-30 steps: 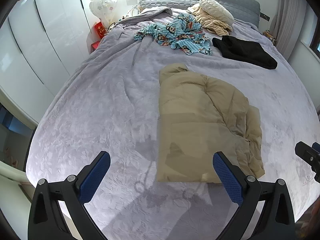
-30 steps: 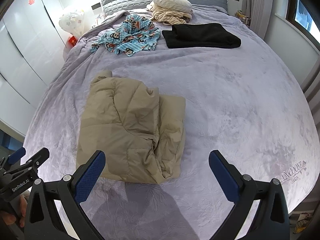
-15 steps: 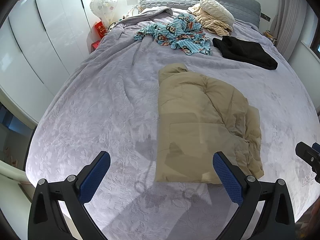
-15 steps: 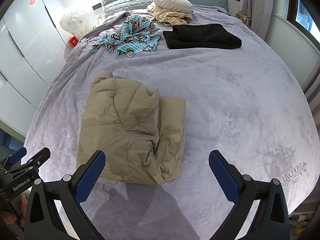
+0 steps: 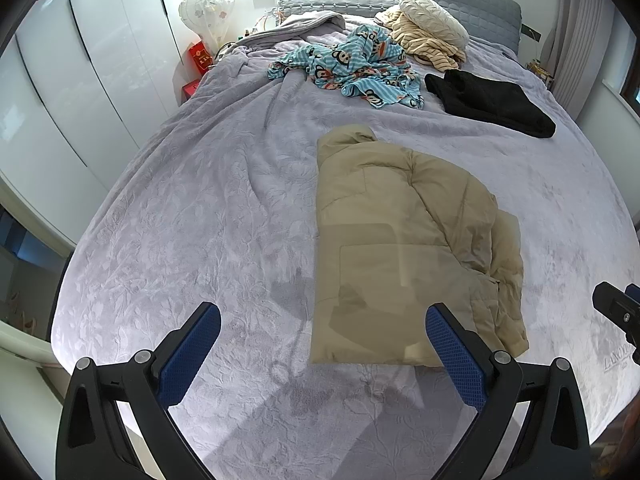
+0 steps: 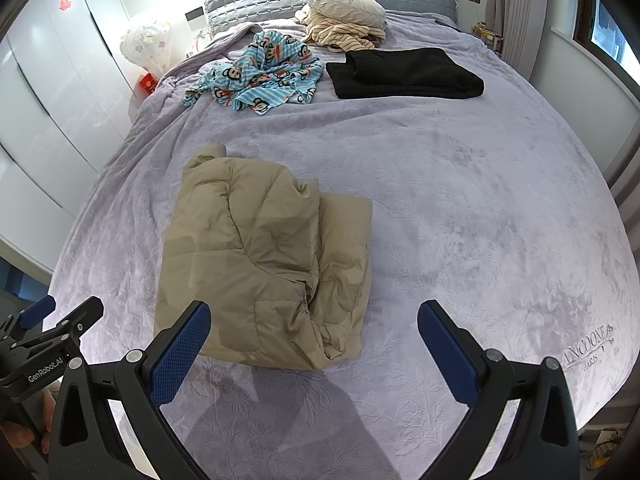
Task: Fold large clothes
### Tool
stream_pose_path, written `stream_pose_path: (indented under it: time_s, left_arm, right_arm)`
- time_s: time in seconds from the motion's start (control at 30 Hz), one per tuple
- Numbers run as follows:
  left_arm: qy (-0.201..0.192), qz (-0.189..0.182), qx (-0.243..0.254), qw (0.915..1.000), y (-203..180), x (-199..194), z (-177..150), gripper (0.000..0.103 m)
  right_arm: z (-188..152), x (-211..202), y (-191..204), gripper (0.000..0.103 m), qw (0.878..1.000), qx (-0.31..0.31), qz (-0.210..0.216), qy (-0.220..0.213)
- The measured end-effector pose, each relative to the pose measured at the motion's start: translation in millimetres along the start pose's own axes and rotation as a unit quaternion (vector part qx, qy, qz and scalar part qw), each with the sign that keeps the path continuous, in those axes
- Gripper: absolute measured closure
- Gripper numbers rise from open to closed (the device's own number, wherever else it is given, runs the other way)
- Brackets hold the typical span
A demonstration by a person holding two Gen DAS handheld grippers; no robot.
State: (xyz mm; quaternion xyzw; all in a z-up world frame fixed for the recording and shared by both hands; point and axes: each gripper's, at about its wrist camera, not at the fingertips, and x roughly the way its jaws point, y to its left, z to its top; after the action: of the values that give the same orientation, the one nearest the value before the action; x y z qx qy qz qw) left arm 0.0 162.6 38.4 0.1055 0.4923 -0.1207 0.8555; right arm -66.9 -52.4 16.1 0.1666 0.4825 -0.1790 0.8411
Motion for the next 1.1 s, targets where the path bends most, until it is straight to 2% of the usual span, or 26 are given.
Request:
stream_pose_path:
  time_s: [1.1]
  left_arm:
    - [0.002,0.000,-0.004,1.0000,1.1,1.4,-0.7,0.001]
  right_arm:
    - [-1.0,0.6,4.0,0.000,1.000,0.002,0.000,0.000]
